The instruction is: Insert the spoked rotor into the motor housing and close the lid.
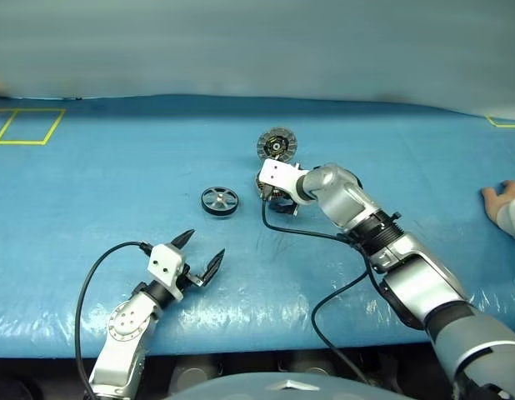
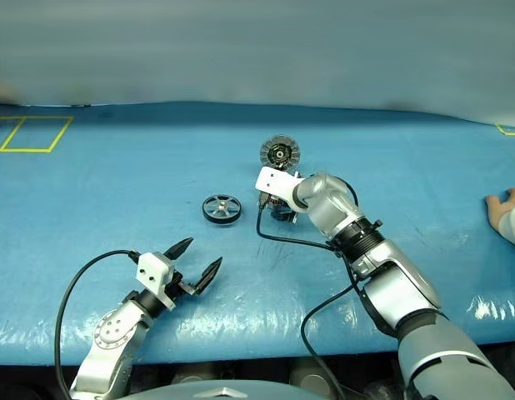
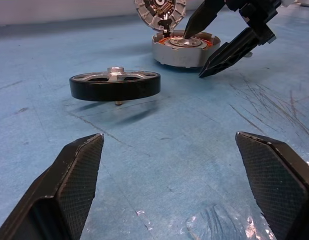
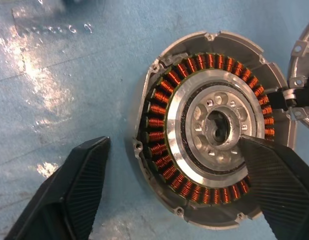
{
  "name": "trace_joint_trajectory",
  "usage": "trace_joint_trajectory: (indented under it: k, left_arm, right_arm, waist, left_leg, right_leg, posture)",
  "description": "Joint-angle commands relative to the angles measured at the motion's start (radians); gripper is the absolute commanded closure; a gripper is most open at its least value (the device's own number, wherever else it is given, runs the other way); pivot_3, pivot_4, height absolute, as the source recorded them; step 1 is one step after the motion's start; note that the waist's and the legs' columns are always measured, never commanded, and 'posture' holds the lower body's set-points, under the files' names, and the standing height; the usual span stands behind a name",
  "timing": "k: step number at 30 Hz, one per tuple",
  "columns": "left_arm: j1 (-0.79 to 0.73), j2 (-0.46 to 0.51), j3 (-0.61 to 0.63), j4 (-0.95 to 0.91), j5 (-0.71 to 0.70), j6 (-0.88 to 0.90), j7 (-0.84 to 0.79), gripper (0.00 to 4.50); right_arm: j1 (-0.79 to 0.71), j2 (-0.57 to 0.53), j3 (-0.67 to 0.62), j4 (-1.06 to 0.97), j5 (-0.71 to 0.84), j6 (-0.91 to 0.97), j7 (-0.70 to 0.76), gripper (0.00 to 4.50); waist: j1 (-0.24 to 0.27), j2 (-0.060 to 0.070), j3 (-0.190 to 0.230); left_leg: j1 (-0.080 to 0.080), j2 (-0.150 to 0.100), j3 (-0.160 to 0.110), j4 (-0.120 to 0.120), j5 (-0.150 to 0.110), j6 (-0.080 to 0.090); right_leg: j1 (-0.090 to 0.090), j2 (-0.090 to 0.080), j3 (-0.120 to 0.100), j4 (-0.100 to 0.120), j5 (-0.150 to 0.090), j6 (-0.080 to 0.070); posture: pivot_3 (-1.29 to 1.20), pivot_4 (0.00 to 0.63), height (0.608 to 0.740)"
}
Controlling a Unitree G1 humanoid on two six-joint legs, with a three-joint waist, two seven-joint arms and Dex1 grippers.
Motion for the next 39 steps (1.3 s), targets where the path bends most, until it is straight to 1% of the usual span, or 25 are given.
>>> trace_joint_trajectory:
  k: [1, 2, 4, 9, 16, 19, 22, 31, 38, 39]
  left_arm:
    - [-0.003, -0.002, 0.004, -0.024, 0.002, -0.019, 0.008, 0.00]
    - [-0.002, -0.002, 0.005, -0.023, 0.000, -0.018, 0.009, 0.00]
    - [-0.003, -0.001, 0.006, -0.019, -0.002, -0.019, 0.009, 0.00]
    - [-0.009, 0.000, 0.011, 0.003, -0.005, -0.031, 0.002, 0.00]
    - [-0.020, -0.003, 0.017, 0.041, -0.007, -0.054, -0.004, 0.00]
    - [-0.023, -0.005, 0.019, 0.049, -0.008, -0.058, -0.005, 0.00]
    - [-0.023, -0.007, 0.020, 0.054, -0.009, -0.061, -0.006, 0.00]
    - [-0.018, -0.012, 0.022, 0.054, -0.008, -0.059, -0.003, 0.00]
    - [-0.017, -0.016, 0.023, 0.052, -0.006, -0.059, 0.000, 0.00]
    - [-0.018, -0.016, 0.023, 0.053, -0.006, -0.059, 0.000, 0.00]
  right_arm:
    - [0.051, 0.003, 0.022, -0.041, -0.011, -0.002, 0.043, 1.28]
    - [0.060, 0.005, 0.016, -0.058, -0.017, -0.026, 0.031, 1.52]
    - [0.071, 0.012, 0.002, -0.079, -0.030, -0.060, 0.008, 1.52]
    - [0.062, 0.060, -0.070, -0.061, -0.031, -0.105, -0.086, 1.52]
    - [0.052, 0.068, -0.079, -0.062, -0.015, -0.104, -0.032, 1.52]
    - [0.042, 0.082, -0.098, -0.035, -0.021, -0.096, -0.057, 0.95]
    - [0.034, 0.086, -0.102, -0.029, -0.032, -0.099, -0.064, 0.03]
    - [0.019, 0.081, -0.100, 0.008, -0.034, -0.083, -0.042, 0.03]
    - [0.021, 0.072, -0.085, 0.021, -0.036, -0.016, 0.006, 0.03]
    - [0.022, 0.077, -0.084, 0.029, -0.031, 0.000, 0.015, 0.20]
  waist:
    - [-0.002, 0.000, -0.001]
    - [-0.005, 0.000, -0.001]
    - [-0.012, 0.000, -0.001]
    - [-0.018, 0.001, 0.000]
    - [-0.013, 0.001, 0.000]
    - [-0.012, 0.001, 0.000]
    - [-0.012, 0.002, 0.001]
    - [-0.010, 0.003, 0.002]
    - [-0.009, 0.003, 0.002]
    - [-0.009, 0.003, 0.002]
  left_leg:
    - [0.000, 0.000, 0.000, 0.000, 0.000, 0.000]
    - [0.001, 0.000, 0.000, 0.000, 0.000, 0.000]
    - [0.003, 0.001, 0.001, 0.000, 0.000, 0.000]
    - [0.003, 0.002, 0.001, 0.000, 0.002, -0.002]
    - [0.001, 0.002, 0.001, 0.000, 0.003, -0.002]
    - [0.001, 0.002, 0.001, 0.000, 0.003, -0.002]
    - [0.001, 0.002, 0.001, 0.000, 0.003, -0.002]
    - [0.001, 0.002, 0.001, 0.000, 0.003, -0.002]
    - [0.000, 0.002, 0.001, 0.000, 0.003, -0.002]
    - [0.000, 0.002, 0.001, 0.000, 0.003, -0.002]
  right_leg:
    - [0.000, 0.000, 0.000, 0.000, 0.000, 0.000]
    - [0.001, 0.000, 0.000, 0.000, 0.000, 0.000]
    - [0.002, 0.000, 0.000, 0.000, 0.000, -0.001]
    - [0.000, 0.001, 0.000, 0.002, 0.002, -0.005]
    - [-0.002, 0.001, 0.000, 0.003, 0.002, -0.004]
    - [-0.002, 0.001, 0.000, 0.003, 0.002, -0.004]
    - [-0.002, 0.001, 0.000, 0.003, 0.002, -0.004]
    - [-0.002, 0.001, 0.000, 0.003, 0.002, -0.004]
    - [-0.003, 0.001, 0.000, 0.003, 0.002, -0.004]
    - [-0.002, 0.001, 0.000, 0.003, 0.002, -0.004]
  posture:
    - [0.00, 0.150, 0.740]
    - [0.00, 0.150, 0.740]
    - [0.00, 0.150, 0.740]
    - [0.00, 0.150, 0.740]
    - [0.00, 0.150, 0.740]
    - [0.00, 0.150, 0.740]
    - [0.00, 0.150, 0.740]
    - [0.00, 0.150, 0.740]
    - [0.00, 0.150, 0.740]
    - [0.00, 0.150, 0.740]
